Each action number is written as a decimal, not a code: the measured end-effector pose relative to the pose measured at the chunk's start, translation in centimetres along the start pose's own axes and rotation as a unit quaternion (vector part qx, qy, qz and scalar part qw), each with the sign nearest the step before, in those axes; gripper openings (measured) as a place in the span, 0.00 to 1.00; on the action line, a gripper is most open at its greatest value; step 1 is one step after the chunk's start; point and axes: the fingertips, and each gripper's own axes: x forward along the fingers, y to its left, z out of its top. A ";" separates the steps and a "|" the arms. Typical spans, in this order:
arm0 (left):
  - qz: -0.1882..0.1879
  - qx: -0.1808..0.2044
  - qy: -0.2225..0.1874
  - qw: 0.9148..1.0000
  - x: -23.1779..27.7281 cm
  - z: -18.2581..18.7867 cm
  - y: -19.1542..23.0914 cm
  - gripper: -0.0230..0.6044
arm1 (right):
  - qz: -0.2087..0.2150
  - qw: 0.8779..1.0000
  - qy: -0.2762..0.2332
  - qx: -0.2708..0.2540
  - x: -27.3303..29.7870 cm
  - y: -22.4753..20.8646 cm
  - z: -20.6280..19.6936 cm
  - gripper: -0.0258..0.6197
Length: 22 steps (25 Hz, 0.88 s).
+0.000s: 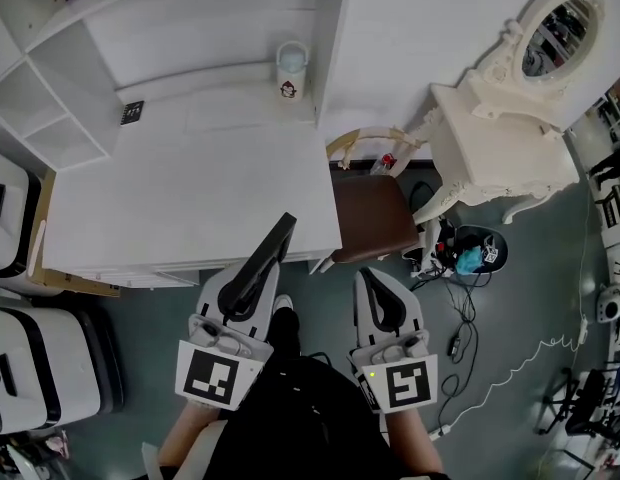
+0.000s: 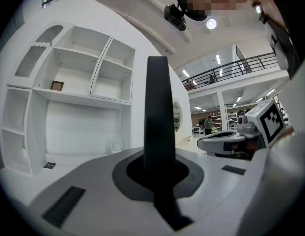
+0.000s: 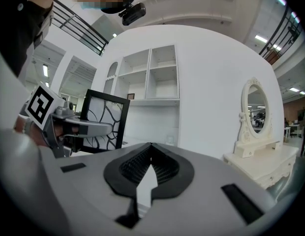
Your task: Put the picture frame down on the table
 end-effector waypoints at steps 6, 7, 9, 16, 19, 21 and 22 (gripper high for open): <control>-0.010 -0.008 0.006 1.000 3.7 0.2 2.4 0.06 | -0.006 1.000 0.005 0.002 3.9 -1.9 0.5 0.04; -0.011 -0.012 0.006 1.000 4.2 0.3 2.9 0.06 | -0.006 1.000 0.008 0.001 4.6 -2.2 0.6 0.04; -0.013 -0.016 0.006 1.000 5.4 0.5 3.8 0.06 | -0.006 1.000 0.011 0.000 5.9 -2.7 0.9 0.04; -0.019 -0.018 0.007 1.000 9.0 1.0 6.8 0.06 | -0.014 1.000 0.016 0.000 9.8 -4.4 1.4 0.04; -0.020 -0.020 0.003 1.000 10.2 1.2 7.9 0.06 | -0.014 1.000 0.014 -0.004 11.3 -4.9 1.7 0.04; -0.021 -0.021 0.001 1.000 11.0 1.2 8.6 0.06 | -0.014 1.000 0.018 -0.007 12.2 -5.2 1.6 0.04; -0.021 -0.022 0.000 1.000 11.3 1.2 9.0 0.06 | -0.015 1.000 0.017 -0.007 12.7 -5.3 1.7 0.04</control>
